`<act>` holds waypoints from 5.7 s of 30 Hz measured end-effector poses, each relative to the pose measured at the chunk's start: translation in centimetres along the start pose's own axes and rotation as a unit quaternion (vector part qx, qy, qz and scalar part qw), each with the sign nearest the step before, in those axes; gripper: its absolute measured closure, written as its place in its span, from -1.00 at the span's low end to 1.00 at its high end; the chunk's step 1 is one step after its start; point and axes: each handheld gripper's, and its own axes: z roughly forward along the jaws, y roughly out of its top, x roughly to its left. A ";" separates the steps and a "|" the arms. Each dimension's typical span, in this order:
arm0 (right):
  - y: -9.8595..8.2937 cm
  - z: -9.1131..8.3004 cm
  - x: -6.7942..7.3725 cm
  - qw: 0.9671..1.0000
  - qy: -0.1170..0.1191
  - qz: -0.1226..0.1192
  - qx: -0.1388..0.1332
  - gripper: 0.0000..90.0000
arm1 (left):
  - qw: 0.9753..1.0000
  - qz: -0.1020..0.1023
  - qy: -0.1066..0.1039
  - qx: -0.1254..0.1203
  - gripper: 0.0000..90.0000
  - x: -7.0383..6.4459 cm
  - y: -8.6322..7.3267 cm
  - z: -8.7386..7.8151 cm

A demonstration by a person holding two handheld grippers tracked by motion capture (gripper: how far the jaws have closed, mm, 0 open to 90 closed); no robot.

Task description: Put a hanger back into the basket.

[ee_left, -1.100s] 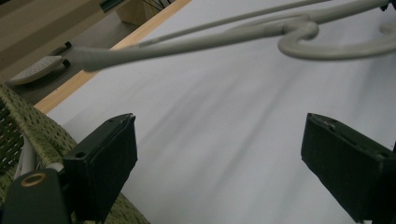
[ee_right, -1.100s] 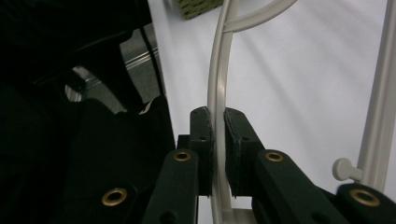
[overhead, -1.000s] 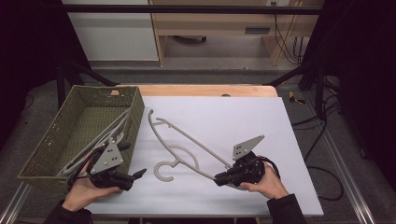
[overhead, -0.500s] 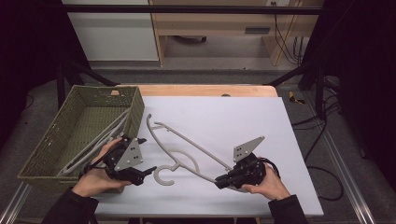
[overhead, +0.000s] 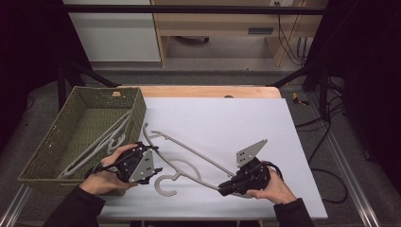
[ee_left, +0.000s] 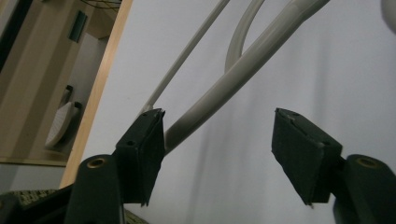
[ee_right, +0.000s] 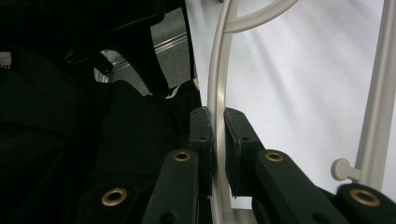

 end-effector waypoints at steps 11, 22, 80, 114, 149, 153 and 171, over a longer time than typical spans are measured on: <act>0.0 0.3 0.0 1.000 0.016 -0.002 0.006 0.84 | 0.997 0.067 0.024 -0.007 0.20 -0.5 0.2 0.5; -0.3 -0.1 -0.1 1.000 0.028 -0.007 0.000 0.83 | 0.995 0.097 0.011 -0.023 0.51 -0.7 0.1 0.4; -5.4 -6.5 -1.3 0.879 -0.374 0.084 -0.283 -0.73 | 0.962 -0.256 0.092 0.009 0.83 5.2 3.2 -3.6; -6.3 -6.2 -1.5 0.874 -0.398 0.103 -0.260 -0.88 | 0.918 -0.330 0.204 0.077 0.83 10.8 -8.3 -12.3; -6.3 -5.8 -1.7 0.876 -0.397 0.103 -0.254 -0.88 | 0.888 -0.320 0.248 0.217 0.83 8.4 -17.3 -10.9; -6.3 -5.8 -1.8 0.876 -0.397 0.102 -0.253 -0.88 | 0.886 -0.324 0.252 0.217 0.83 8.2 -17.7 -10.9; -6.3 -5.7 -1.8 0.879 -0.396 0.098 -0.247 -0.88 | 0.873 -0.342 0.235 0.258 0.83 7.0 -18.9 -8.1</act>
